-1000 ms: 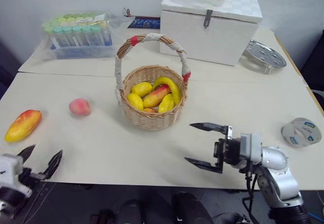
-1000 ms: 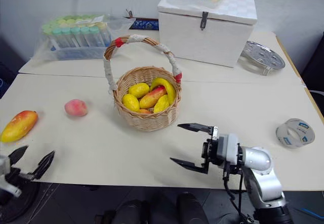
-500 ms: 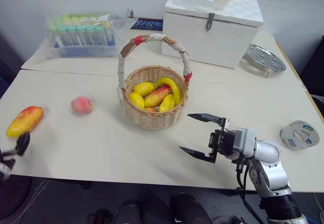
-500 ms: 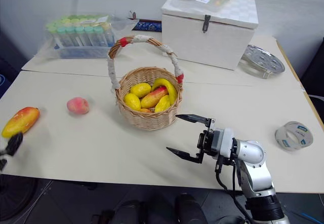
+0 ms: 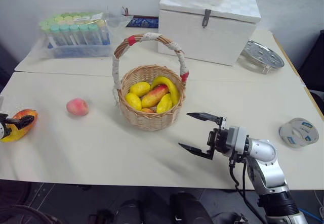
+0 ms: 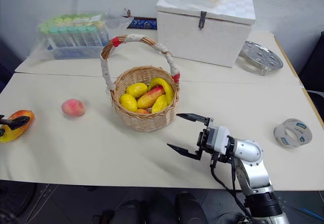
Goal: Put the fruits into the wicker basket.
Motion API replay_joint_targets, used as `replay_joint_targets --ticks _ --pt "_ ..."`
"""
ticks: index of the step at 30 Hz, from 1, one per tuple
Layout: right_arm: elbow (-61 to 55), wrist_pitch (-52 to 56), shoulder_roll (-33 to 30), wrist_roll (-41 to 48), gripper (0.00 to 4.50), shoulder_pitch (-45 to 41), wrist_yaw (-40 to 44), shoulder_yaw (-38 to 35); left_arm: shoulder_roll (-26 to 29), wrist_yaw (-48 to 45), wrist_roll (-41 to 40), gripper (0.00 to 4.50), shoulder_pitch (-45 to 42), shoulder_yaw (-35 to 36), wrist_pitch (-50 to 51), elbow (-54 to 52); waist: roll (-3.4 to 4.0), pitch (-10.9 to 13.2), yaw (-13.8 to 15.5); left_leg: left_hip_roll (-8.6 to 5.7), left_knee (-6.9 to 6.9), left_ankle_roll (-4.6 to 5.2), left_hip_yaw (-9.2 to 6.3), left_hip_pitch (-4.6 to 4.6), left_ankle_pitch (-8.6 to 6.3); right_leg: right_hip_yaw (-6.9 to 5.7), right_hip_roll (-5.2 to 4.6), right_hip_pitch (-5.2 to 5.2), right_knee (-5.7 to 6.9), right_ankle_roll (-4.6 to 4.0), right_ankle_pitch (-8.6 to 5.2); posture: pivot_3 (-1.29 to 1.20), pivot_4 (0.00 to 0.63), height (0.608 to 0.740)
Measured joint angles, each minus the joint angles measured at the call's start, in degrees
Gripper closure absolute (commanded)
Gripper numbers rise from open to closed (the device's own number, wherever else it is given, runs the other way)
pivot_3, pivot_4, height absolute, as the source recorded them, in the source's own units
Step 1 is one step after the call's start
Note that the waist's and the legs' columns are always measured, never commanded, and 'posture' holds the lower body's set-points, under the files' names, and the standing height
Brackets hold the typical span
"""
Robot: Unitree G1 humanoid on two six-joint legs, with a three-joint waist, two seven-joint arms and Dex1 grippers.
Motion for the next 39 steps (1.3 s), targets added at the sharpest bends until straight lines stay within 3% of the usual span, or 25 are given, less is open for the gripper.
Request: replay_joint_targets --ticks 3,9,13,16,19,22,26,30,34,38,39 --pt "-0.1 0.0 0.0 -0.3 0.00 0.2 -0.7 0.1 -0.6 -3.4 0.9 0.19 -3.7 -2.0 0.1 5.0 -0.02 0.0 0.1 -0.06 0.11 0.04 0.26 -0.10 0.02 -0.18 -0.23 -0.34 0.40 0.00 0.00 0.00 0.150 0.740" --pt "-0.8 0.0 -1.1 -0.4 0.00 0.5 -1.9 -0.1 -0.9 -6.0 1.8 1.71 -5.5 -2.6 1.3 7.7 -0.06 0.0 -0.1 -0.07 0.20 0.09 0.42 -0.01 0.06 -0.61 -0.48 -0.38 0.61 0.00 0.00 0.00 0.150 0.740" --pt "-1.5 0.0 -1.7 -0.3 0.00 1.5 -2.2 -0.4 -0.9 -8.8 -0.3 1.81 -3.1 1.7 2.1 5.1 -0.07 0.0 0.0 -0.06 0.17 0.08 0.36 -0.03 0.05 -1.44 -0.84 -0.43 0.60 -0.05 0.02 0.00 0.150 0.740" --pt "-2.5 0.3 -2.3 -0.3 0.00 2.0 -2.7 -0.9 0.2 -14.8 -4.2 1.81 0.8 6.2 3.0 -2.6 -0.12 0.0 0.1 -0.06 0.17 0.08 0.34 -0.06 0.05 -1.55 -0.91 -0.42 0.58 -0.07 0.03 0.00 0.150 0.740" --pt "-4.4 2.4 -3.2 1.2 0.00 4.4 -5.3 -3.6 3.2 -28.8 -11.4 1.81 11.4 10.6 5.3 -21.4 -0.09 0.0 -0.1 -0.09 0.10 0.09 0.31 -0.06 0.02 -1.57 -0.96 -0.38 0.56 -0.08 0.03 0.00 0.150 0.740" --pt "-7.5 5.7 -3.2 3.2 0.00 6.6 -9.6 -6.5 2.6 -35.1 -18.3 1.81 12.5 12.4 6.7 -35.5 -0.02 0.0 0.6 -0.14 0.13 0.07 0.18 -0.06 0.04 -1.64 -0.98 -0.32 0.50 -0.12 0.01 0.00 0.150 0.740" --pt "-10.7 9.0 -3.0 4.4 0.00 9.3 -16.1 -11.0 -5.2 -31.9 -25.9 1.81 2.4 7.6 9.2 -48.1 0.12 0.1 1.6 -0.20 0.19 0.07 0.16 -0.02 0.17 -1.56 -0.90 -0.23 0.58 -0.13 0.03 0.00 0.150 0.740" --pt "-12.2 10.1 -3.5 4.4 0.00 10.5 -18.3 -13.1 -12.6 -26.1 -29.6 1.81 -5.3 0.8 11.9 -53.4 0.11 0.1 1.3 -0.17 0.20 0.02 0.20 -0.01 0.21 -1.46 -0.75 -0.26 0.61 -0.14 0.06 0.00 0.150 0.740" --pt "-12.7 10.2 -3.7 3.9 0.00 12.4 -18.6 -14.1 -25.0 -15.3 -22.8 1.81 -13.0 -11.6 10.3 -53.8 0.13 0.1 1.6 -0.18 0.24 0.01 0.19 -0.04 0.21 -1.42 -0.68 -0.27 0.56 -0.13 0.06 0.00 0.150 0.740" --pt "-14.4 9.9 -3.3 2.5 0.00 15.5 -19.1 -13.2 -32.1 -10.0 -17.7 1.81 -13.7 -16.8 6.5 -52.6 0.13 0.1 1.1 -0.14 0.18 -0.02 0.16 -0.04 0.19 -1.30 -0.55 -0.39 0.57 -0.13 0.06 0.00 0.150 0.740" --pt "-14.9 9.9 -3.2 2.1 0.00 16.2 -19.3 -12.8 -33.3 -8.9 -16.5 1.10 -14.0 -17.5 5.6 -52.2 0.14 0.1 1.1 -0.14 0.19 -0.04 0.16 -0.03 0.20 -1.28 -0.55 -0.40 0.59 -0.13 0.06 0.00 0.150 0.740"
